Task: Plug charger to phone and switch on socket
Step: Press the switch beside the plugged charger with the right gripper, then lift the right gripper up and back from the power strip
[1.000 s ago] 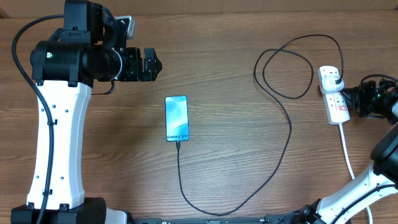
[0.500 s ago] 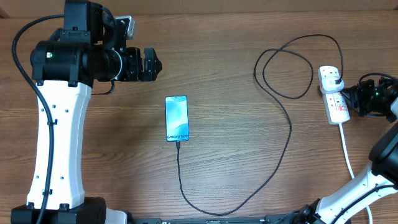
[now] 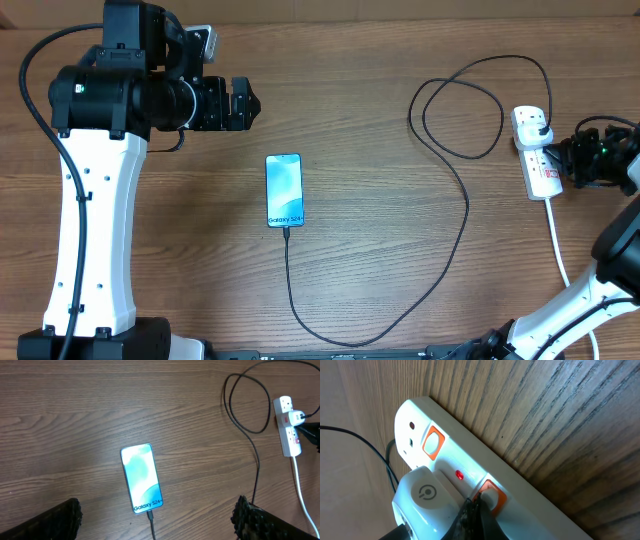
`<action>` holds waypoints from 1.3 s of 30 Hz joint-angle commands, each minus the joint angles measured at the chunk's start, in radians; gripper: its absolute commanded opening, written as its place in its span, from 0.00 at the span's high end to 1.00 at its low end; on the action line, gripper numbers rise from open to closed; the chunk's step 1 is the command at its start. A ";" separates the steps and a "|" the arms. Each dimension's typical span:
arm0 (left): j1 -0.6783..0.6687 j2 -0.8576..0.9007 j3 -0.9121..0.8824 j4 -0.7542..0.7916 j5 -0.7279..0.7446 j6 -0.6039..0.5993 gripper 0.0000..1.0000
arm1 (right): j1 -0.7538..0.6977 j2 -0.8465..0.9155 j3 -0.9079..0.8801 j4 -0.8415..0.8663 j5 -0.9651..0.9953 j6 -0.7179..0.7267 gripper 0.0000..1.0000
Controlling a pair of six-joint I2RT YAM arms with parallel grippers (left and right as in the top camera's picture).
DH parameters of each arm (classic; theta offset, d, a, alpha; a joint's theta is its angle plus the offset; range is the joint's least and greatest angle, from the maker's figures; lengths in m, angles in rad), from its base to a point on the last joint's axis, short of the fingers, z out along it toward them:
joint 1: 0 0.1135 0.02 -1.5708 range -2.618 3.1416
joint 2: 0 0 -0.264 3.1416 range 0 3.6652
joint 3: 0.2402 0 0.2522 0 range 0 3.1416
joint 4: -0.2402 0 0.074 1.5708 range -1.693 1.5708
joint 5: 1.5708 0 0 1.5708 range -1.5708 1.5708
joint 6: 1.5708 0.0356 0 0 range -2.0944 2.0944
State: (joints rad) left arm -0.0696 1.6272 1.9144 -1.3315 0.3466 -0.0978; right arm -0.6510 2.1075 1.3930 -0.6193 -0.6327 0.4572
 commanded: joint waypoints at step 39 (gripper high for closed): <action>0.010 -0.004 0.019 0.000 -0.007 0.016 0.01 | 0.180 -0.758 0.010 -0.418 0.011 -0.309 0.88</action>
State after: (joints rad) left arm -0.0696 1.6272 1.9144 -1.3319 0.3466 -0.0978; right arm -0.5274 1.4117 1.3949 -1.0138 -0.6868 0.2211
